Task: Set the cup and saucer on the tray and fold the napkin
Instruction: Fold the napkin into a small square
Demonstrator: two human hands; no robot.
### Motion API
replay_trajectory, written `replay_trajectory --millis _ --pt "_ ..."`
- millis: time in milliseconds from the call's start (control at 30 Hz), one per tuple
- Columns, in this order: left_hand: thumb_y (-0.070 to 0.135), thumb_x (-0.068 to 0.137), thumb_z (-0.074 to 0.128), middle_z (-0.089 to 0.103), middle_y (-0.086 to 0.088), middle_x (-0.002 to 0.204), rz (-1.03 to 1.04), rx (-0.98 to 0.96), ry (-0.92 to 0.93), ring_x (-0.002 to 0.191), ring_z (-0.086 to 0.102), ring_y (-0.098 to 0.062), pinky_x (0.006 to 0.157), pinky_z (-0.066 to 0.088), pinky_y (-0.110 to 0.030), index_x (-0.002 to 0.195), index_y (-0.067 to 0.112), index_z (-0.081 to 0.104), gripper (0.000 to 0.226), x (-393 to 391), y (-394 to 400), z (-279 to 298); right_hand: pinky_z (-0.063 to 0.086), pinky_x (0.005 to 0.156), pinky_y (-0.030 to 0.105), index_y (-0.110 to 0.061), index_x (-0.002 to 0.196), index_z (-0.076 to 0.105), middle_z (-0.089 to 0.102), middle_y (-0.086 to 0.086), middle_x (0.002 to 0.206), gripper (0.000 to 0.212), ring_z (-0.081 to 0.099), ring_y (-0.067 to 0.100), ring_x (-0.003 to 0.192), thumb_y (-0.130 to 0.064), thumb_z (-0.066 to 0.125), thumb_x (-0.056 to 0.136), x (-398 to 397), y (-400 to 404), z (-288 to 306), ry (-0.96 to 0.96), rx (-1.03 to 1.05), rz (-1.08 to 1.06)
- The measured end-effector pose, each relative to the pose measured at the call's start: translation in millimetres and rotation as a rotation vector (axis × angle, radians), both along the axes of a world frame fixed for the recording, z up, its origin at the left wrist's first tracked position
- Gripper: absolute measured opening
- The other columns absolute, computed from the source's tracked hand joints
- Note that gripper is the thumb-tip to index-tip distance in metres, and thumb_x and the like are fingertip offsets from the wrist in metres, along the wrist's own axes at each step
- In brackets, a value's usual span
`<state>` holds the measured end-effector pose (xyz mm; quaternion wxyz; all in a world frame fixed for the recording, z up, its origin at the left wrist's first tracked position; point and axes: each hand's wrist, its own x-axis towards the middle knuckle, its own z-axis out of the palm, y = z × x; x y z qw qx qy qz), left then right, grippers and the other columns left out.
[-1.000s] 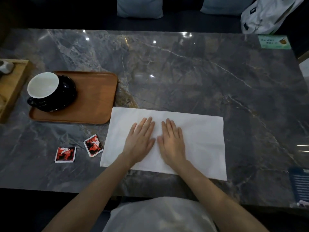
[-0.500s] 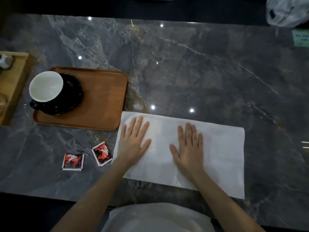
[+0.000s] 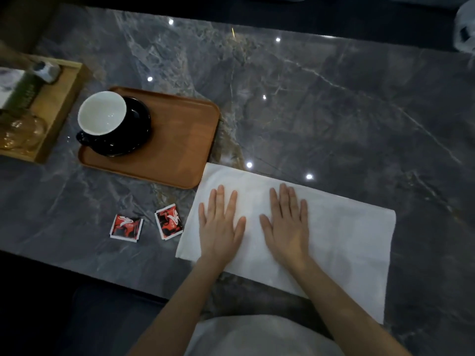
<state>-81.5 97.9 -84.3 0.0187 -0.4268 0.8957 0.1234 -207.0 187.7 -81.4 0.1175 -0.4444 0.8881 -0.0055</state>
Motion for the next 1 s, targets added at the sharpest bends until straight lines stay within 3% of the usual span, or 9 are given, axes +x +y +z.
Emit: replay_trajectory --millis 333,533,667,800,900,1000 --pt "0.053 0.089 0.012 0.008 -0.003 0.157 0.030 -0.011 -0.047 0.144 0.001 -0.023 0.112 -0.005 -0.046 0.147 0.029 0.010 0.062 -1.3 2.0 1.1 -0.004 0.115 0.046 -0.023 0.147 -0.004 -0.002 0.011 0.157 0.071 -0.004 0.029 0.144 -0.056 0.014 0.087 -61.4 75.2 -2.7 0.016 0.023 -0.145" --pt "0.058 0.087 0.005 0.003 0.000 0.158 0.037 0.005 -0.065 0.144 -0.004 -0.023 0.113 -0.003 -0.049 0.146 0.033 0.006 0.065 -0.7 1.6 2.8 0.004 0.116 0.046 -0.008 0.147 0.006 0.007 0.021 0.155 0.078 0.005 0.035 0.143 -0.056 0.005 0.085 -84.8 115.2 -0.4 0.023 0.026 -0.238" --pt "0.051 0.087 0.006 0.005 -0.007 0.157 0.189 0.012 -0.058 0.144 -0.001 -0.026 0.114 0.000 -0.049 0.147 0.025 0.010 0.066 12.3 10.7 6.6 0.005 0.116 0.048 0.003 0.144 0.010 0.014 0.029 0.151 0.080 0.010 0.039 0.141 -0.051 0.009 0.086 -84.2 121.5 -0.4 0.032 -0.003 -0.305" --pt "0.042 0.091 0.018 0.020 -0.016 0.153 0.177 -0.019 -0.001 0.142 0.014 -0.028 0.113 0.007 -0.046 0.145 0.010 0.022 0.063 35.4 26.5 10.3 0.007 0.114 0.045 0.000 0.144 0.017 0.024 0.020 0.151 0.070 0.018 0.030 0.141 -0.043 0.015 0.089 -49.8 105.2 4.8 0.004 -0.048 -0.071" --pt "0.044 0.091 0.017 0.018 -0.014 0.154 0.161 0.000 -0.010 0.142 0.010 -0.023 0.114 0.006 -0.044 0.145 0.009 0.020 0.065 47.2 26.2 4.8 0.010 0.111 0.043 -0.007 0.142 0.029 0.035 0.014 0.148 0.061 0.020 0.021 0.139 -0.038 0.027 0.090 -13.7 78.0 6.0 -0.036 -0.053 0.231" --pt "0.046 0.091 0.018 0.016 -0.013 0.155 0.156 -0.002 -0.023 0.142 0.009 -0.023 0.115 0.006 -0.044 0.146 0.012 0.018 0.065 50.4 24.3 3.0 0.012 0.111 0.041 -0.012 0.141 0.032 0.037 0.008 0.148 0.059 0.025 0.021 0.140 -0.043 0.031 0.091 5.8 60.6 5.1 -0.072 -0.059 0.400"
